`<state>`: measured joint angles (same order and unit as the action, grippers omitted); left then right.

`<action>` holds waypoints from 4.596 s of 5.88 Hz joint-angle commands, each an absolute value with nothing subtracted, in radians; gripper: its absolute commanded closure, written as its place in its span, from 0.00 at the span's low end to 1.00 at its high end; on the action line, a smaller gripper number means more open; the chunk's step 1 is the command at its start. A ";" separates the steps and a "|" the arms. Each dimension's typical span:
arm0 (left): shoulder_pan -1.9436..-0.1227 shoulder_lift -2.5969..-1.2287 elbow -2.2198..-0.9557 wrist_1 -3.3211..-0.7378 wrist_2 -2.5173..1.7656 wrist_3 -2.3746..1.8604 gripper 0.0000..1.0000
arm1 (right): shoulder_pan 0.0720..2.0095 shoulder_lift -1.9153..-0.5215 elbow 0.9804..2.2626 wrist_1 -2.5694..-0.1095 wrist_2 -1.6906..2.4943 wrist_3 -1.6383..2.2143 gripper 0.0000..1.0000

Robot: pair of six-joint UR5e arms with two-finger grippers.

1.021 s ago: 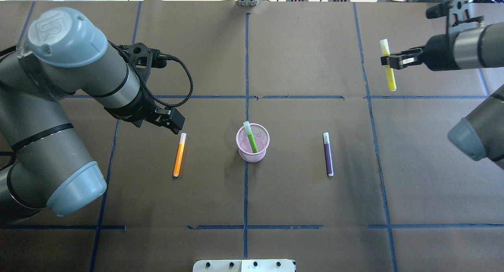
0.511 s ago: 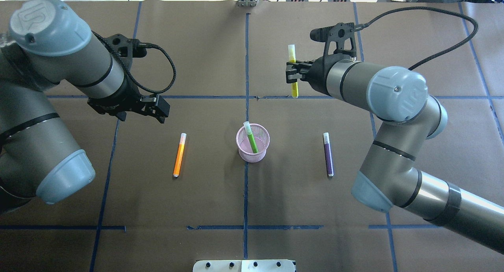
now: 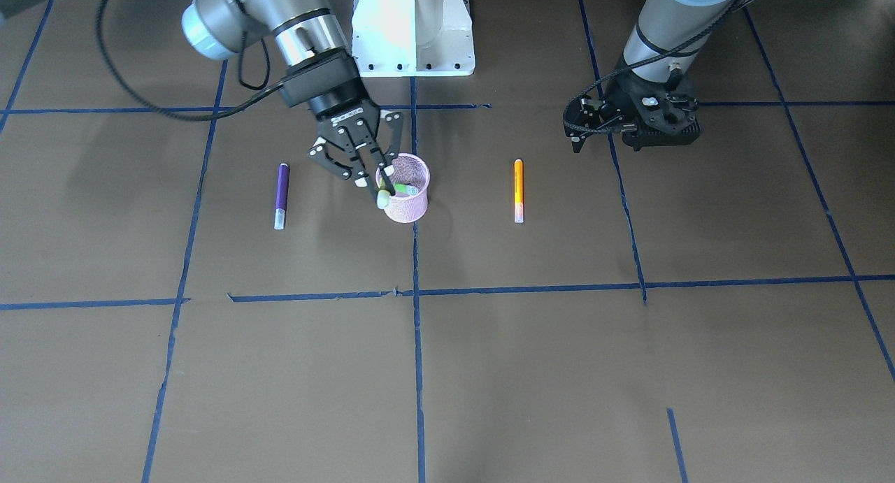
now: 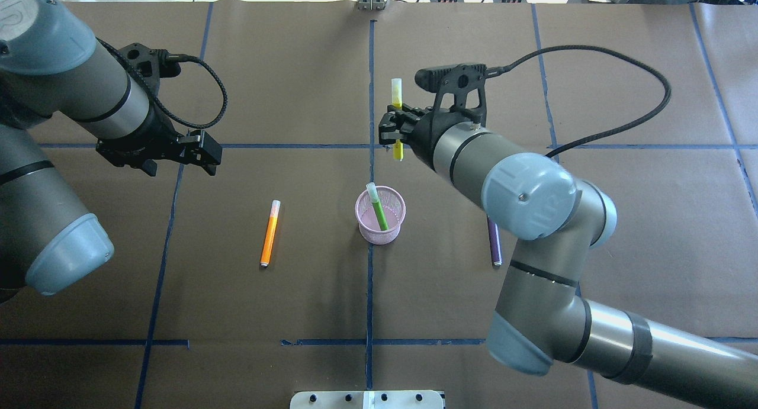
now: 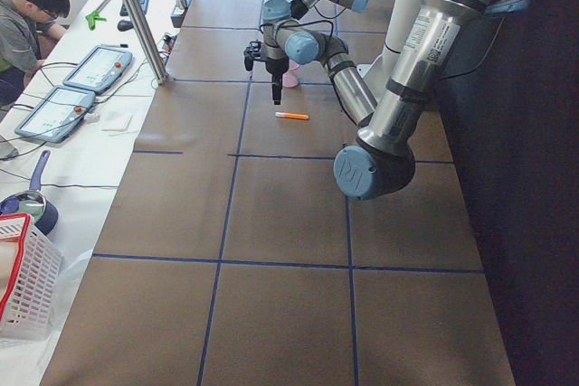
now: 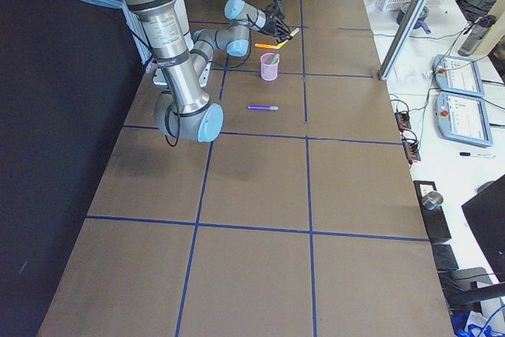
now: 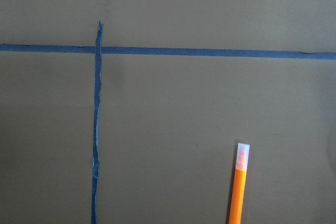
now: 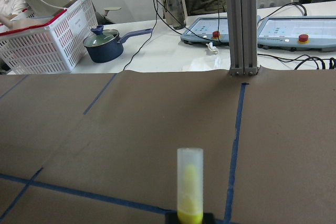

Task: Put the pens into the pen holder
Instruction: 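Carry the yellow highlighter over the cup and lower it in, then open the right gripper and withdraw it while the left gripper descends, then grasp the orange marker with the left gripper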

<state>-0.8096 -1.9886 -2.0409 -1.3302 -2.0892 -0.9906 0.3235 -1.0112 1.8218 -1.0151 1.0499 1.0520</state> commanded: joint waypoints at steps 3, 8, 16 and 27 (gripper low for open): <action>-0.808 -1.991 -2.036 -1.330 -2.089 -0.994 0.00 | 0.219 -1.078 1.816 -1.017 0.895 1.045 1.00; -0.807 -1.991 -2.036 -1.330 -2.089 -0.993 0.00 | 0.207 -1.065 1.759 -1.025 0.835 1.055 1.00; -0.781 -2.003 -2.039 -1.339 -2.082 -1.025 0.00 | 0.328 -1.040 1.811 -1.094 1.152 1.137 0.00; -0.545 -2.068 -1.664 -1.746 -1.870 -1.155 0.30 | 0.807 -1.170 1.974 -1.532 2.054 0.936 0.00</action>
<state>-0.5527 -2.0677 -1.6665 -1.7437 -1.8696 -1.1565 0.8073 -1.1695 1.9742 -1.5328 2.0562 0.9357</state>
